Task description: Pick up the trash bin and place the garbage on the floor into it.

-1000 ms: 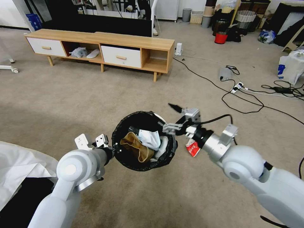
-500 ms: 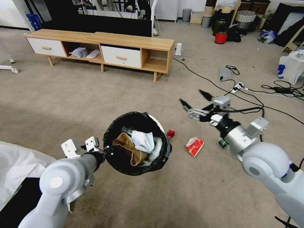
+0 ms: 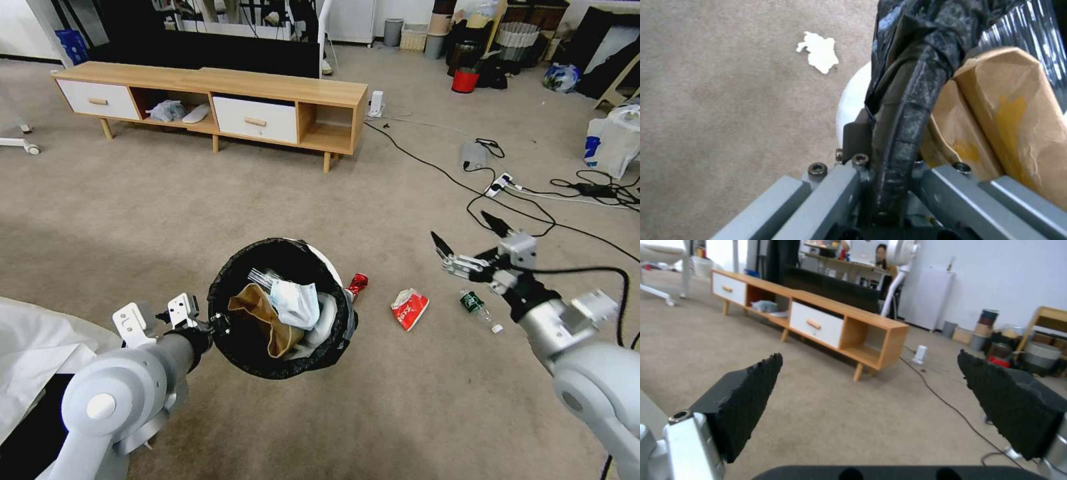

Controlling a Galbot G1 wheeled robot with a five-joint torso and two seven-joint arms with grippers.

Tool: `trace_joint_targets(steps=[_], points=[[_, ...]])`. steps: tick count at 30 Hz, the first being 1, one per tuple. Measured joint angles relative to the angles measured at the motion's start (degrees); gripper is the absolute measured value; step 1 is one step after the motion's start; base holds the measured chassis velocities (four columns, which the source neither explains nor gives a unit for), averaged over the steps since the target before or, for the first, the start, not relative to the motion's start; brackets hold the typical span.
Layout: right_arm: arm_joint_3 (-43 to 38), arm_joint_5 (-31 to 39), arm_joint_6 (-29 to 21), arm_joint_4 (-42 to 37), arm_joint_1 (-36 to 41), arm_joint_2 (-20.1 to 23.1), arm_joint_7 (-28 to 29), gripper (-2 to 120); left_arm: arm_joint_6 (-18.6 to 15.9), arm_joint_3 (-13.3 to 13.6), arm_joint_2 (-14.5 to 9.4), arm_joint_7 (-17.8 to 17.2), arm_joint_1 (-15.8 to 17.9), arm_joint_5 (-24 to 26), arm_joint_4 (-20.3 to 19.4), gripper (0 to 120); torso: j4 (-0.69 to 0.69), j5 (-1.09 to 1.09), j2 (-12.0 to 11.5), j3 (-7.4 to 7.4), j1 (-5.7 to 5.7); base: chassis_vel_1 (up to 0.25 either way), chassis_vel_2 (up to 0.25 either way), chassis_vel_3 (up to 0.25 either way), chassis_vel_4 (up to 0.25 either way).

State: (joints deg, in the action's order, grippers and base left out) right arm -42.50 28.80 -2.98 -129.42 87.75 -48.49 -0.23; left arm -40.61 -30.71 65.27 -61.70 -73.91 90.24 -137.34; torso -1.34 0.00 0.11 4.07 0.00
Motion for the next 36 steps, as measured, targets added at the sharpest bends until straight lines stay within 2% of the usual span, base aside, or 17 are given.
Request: trace_joint_targets(steps=[2,5,7,9,10,11,17,19,30,36], points=[[-3.2,-1.8,0.3,-1.1,3.3,-2.5,-1.5,100,0.0,0.0,-0.6,0.7,0.4,-0.1,0.0,0,0.02,-0.01,0.0,0.01,0.00,0.000,0.000,0.000,0.000],[-5.9,-3.8,0.9,-2.1,6.2,-4.9,-2.9,100,0.2,0.4,-1.5,1.4,1.8,0.1,0.5,0,-0.04,-0.01,0.0,0.00,0.00,0.000,0.000,0.000,0.000],[-7.1,-5.2,1.2,-2.5,7.5,-6.3,-3.7,100,0.2,0.5,-2.1,1.9,2.4,0.2,0.9,0,-0.04,0.00,0.0,0.00,0.00,0.000,0.000,0.000,0.000],[-9.8,-8.1,2.2,-3.4,10.1,-9.3,-5.7,100,0.2,0.9,-2.9,2.9,3.3,0.4,1.7,0,-0.01,-0.01,0.0,0.00,0.00,0.000,0.000,0.000,0.000],[-9.8,-8.1,2.2,-3.4,10.1,-9.3,-5.7,100,0.2,0.9,-2.9,2.9,3.3,0.4,1.7,0,-0.01,-0.01,0.0,0.00,0.00,0.000,0.000,0.000,0.000],[-10.9,-9.1,2.6,-3.6,10.9,-11.1,-6.7,100,0.1,1.0,-3.0,3.4,3.3,0.4,1.9,0,-0.04,-0.02,0.0,0.00,0.00,0.000,0.000,0.000,0.000],[-12.5,-11.4,3.1,-3.8,11.4,-15.9,-8.3,100,0.0,1.2,-3.2,4.3,2.8,0.3,1.8,0,0.02,-0.01,0.0,0.00,0.00,0.000,0.000,0.000,0.000],[-13.6,-12.0,3.2,-4.3,12.1,-18.3,-9.1,100,0.0,1.5,-3.2,4.5,3.7,0.4,1.9,0,-0.03,-0.01,0.0,0.00,0.00,0.000,0.000,0.000,0.000],[-15.1,-14.5,4.1,-5.1,13.4,-23.5,-10.7,100,0.0,1.7,-3.2,5.2,4.3,0.2,2.4,0,-0.01,-0.01,0.0,0.01,0.00,0.000,0.000,0.000,0.000],[-15.0,-15.1,4.1,-5.1,13.3,-24.5,-11.0,100,0.0,1.6,-3.0,5.3,4.2,-0.1,2.6,0,-0.01,-0.01,0.0,0.01,0.00,0.000,0.000,0.000,0.000]])
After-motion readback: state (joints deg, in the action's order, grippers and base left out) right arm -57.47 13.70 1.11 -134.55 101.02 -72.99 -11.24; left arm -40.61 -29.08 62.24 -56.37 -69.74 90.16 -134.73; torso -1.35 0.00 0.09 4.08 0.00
